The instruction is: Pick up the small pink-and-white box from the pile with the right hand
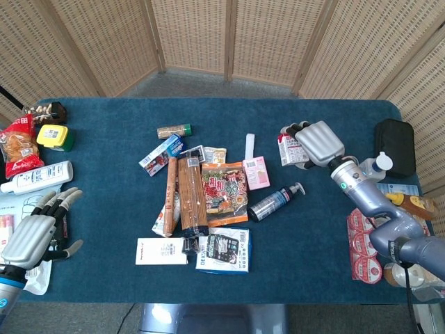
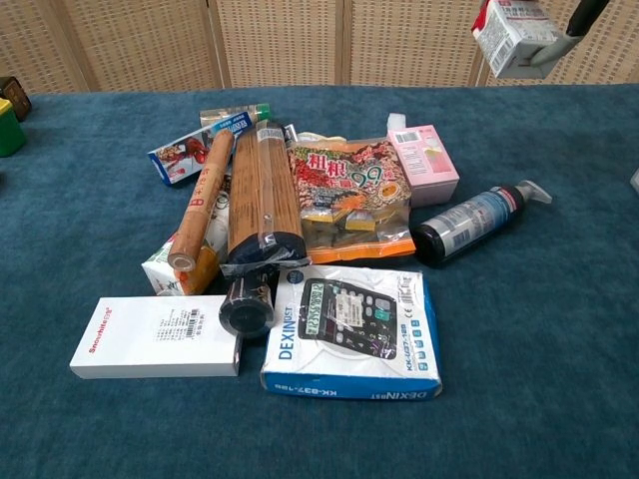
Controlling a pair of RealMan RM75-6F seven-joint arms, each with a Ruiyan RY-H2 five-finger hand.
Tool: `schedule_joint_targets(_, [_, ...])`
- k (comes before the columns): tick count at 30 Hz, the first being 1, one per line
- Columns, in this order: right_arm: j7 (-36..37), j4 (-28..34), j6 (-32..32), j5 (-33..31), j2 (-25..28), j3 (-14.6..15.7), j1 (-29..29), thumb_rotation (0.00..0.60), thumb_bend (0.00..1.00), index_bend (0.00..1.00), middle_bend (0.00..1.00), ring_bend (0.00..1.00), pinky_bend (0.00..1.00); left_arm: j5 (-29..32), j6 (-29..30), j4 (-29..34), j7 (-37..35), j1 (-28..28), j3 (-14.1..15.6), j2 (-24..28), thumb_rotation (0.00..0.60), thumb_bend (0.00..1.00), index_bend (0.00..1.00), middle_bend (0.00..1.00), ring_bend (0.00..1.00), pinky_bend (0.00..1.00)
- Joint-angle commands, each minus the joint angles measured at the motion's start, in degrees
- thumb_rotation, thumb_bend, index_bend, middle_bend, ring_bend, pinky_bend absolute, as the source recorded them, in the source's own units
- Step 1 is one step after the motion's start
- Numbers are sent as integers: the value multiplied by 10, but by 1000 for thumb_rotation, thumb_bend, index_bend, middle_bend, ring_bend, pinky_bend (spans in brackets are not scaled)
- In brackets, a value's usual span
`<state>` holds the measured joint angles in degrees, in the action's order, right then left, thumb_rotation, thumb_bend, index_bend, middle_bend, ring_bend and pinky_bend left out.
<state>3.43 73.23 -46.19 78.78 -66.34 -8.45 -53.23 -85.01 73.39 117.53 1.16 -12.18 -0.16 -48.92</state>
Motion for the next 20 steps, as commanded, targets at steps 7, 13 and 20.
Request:
schedule_joint_targets(7, [-48,83,-20,-25,60,-34,7,600,218,331,560,594,709,-16,10,2,-3,7,6,3,600,308,40,38,128,0])
schedule_joint_targets(13, [-69,131,-33,-35,95,-52,10,600,216,329,559,595,709,-25,18,2,-7,13,10,5,600,306,40,38,127,0])
schedule_joint_targets(20, [-89,156,-34,-46,109,-58,13,600,217,330,559,595,709,-26,16,-6,-16,10,7,2,600,305,40,38,128,0])
